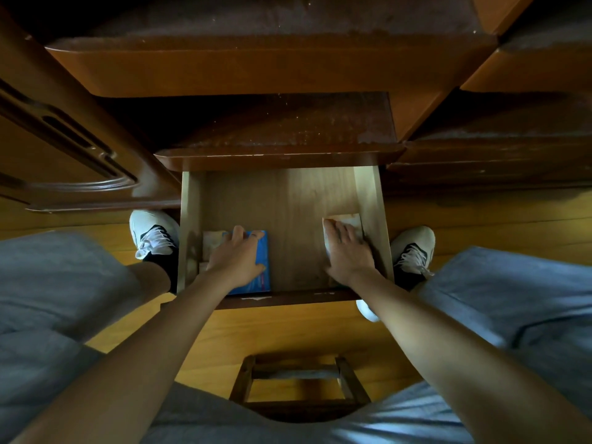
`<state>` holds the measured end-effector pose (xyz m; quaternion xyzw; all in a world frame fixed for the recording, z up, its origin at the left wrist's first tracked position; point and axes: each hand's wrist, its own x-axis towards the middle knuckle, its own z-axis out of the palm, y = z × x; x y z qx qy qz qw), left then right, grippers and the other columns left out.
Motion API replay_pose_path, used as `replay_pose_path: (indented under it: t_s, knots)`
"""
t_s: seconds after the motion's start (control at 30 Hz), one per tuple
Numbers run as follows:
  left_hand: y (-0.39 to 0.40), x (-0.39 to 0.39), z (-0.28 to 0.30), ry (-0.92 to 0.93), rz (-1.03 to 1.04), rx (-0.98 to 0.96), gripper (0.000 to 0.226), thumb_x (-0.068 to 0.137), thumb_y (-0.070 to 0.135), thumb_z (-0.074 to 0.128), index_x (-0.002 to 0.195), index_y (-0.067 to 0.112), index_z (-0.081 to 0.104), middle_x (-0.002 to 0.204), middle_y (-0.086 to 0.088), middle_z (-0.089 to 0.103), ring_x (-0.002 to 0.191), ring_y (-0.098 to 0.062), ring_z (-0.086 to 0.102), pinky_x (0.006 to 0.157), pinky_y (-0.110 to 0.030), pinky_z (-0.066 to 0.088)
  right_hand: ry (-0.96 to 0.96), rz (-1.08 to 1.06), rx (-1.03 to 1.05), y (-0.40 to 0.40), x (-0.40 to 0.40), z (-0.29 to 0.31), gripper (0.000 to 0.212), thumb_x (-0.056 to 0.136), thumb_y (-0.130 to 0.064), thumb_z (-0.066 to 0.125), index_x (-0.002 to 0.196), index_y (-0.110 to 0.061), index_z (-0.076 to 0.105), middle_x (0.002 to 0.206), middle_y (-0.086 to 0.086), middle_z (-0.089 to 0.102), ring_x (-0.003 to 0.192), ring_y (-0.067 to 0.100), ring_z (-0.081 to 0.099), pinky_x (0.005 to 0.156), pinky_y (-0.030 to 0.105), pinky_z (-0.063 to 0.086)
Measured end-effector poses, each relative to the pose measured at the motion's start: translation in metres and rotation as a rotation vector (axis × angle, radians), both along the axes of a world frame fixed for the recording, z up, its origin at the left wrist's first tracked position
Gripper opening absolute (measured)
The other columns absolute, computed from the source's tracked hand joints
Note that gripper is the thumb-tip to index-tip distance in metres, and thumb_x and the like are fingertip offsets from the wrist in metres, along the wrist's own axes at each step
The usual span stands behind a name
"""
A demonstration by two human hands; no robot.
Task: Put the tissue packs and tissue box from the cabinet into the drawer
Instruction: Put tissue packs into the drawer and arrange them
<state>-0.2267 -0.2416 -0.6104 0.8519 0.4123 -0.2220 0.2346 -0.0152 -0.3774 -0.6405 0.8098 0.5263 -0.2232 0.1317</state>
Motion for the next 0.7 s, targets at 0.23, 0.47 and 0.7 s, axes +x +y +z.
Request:
replay_pose_path:
  t_s: [0.23,0.47,0.7]
  knots:
    - [0.002,0.000,-0.004,-0.010,0.039,-0.034,0.078,0.087,0.045,0.068,0.153,0.032,0.028,0.146,-0.009,0.033,0.132,-0.030,0.040,0.091,-0.043,0.050,0.004,-0.062,0.054,-0.003,-0.002,-0.001,0.096,0.081,-0.020,0.081,0.157,-0.016,0.022,0.160,0.012,0.029,0.147,0.031,0.029,0.109,0.045,0.047]
    - [0.003,-0.002,0.000,0.007,0.027,-0.057,0.082,0.085,0.044,0.072,0.153,0.033,0.028,0.146,-0.008,0.033,0.131,-0.030,0.041,0.098,-0.047,0.050,0.049,-0.096,0.046,-0.008,0.002,-0.001,0.089,0.081,-0.016,0.081,0.154,-0.013,0.030,0.159,0.011,0.035,0.149,0.029,0.030,0.114,0.044,0.041]
    - [-0.003,0.033,0.065,-0.121,-0.071,-0.012,0.069,0.091,0.051,0.061,0.151,0.031,0.033,0.159,-0.003,0.018,0.143,-0.027,0.030,0.108,-0.047,0.041,0.154,-0.138,0.132,0.001,0.012,0.056,0.081,0.090,-0.030,0.074,0.156,-0.016,0.029,0.160,0.009,0.032,0.147,0.028,0.034,0.114,0.044,0.042]
